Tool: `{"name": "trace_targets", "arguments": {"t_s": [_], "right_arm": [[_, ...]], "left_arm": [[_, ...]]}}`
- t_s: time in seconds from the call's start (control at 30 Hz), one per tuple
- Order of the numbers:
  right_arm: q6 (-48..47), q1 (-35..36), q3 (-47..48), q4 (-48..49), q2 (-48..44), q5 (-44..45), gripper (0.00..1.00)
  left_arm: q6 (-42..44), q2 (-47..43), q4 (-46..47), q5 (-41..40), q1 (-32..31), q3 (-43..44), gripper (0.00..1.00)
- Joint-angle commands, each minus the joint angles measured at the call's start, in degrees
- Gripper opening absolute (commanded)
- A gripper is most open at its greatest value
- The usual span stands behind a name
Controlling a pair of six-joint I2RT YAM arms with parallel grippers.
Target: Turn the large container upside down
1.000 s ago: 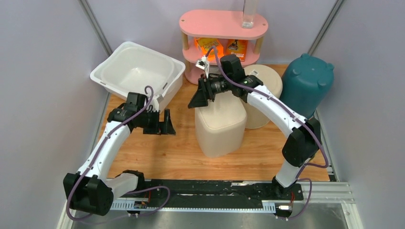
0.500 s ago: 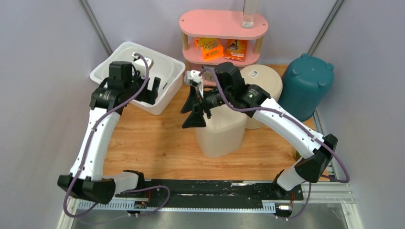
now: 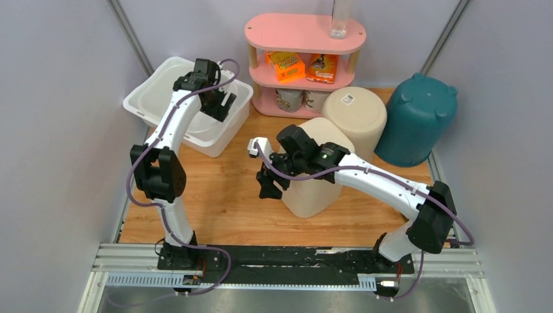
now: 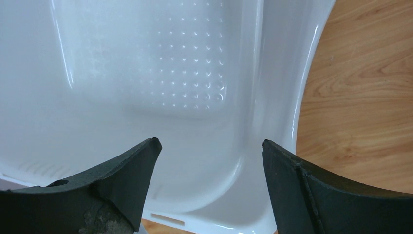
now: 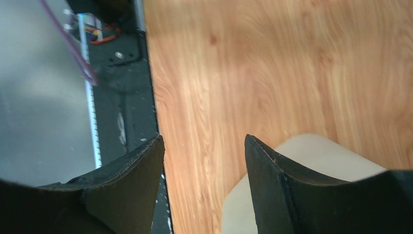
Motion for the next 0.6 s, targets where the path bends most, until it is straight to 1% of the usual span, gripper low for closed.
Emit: {"name": "trace_targets", "arguments": {"t_s": [0.0,0.1,0.17,0.3,0.43,0.5,0.53,0.57], "right_arm": [[-1.40,-4.62,-2.85,-0.35,-6.06,9.87,0.65],[-1.60,-8.04,-4.72,-0.21,-7.69,10.55,0.64],[-1.99,-9.40,-5.70,0.05,-8.52,10.45,0.65],[-2.90,-9.74,-6.63,0.77,-9.67,9.01,0.66],[-2.88,-9.74,-5.48,1.14,-9.91,7.58,0.69],[-2.87,-9.74,-4.37,1.23,-9.75,6.56,0.70],[-2.86,-9.74,-3.81,1.19,-9.62,6.26,0.71],[-2.80,-9.74,-3.20,1.22,-9.49,5.96,0.71]], "left_arm": [[1.84,1.65,-1.12,0.51,0.23,5.02,0.86],[2.31,4.03,-1.59,0.15,0.20,5.21,0.81],[2.92,4.91,-1.78,0.11,0.16,4.79,0.80],[3.53,6.23,-2.24,1.50,0.18,4.43,0.79],[4.05,7.81,-2.75,2.81,0.15,4.60,0.76],[4.72,8.83,-3.06,3.06,0.15,4.81,0.70],[5.01,9.67,-3.57,3.18,0.18,5.42,0.62],[5.36,10.05,-3.84,3.27,0.16,5.83,0.57]]}}
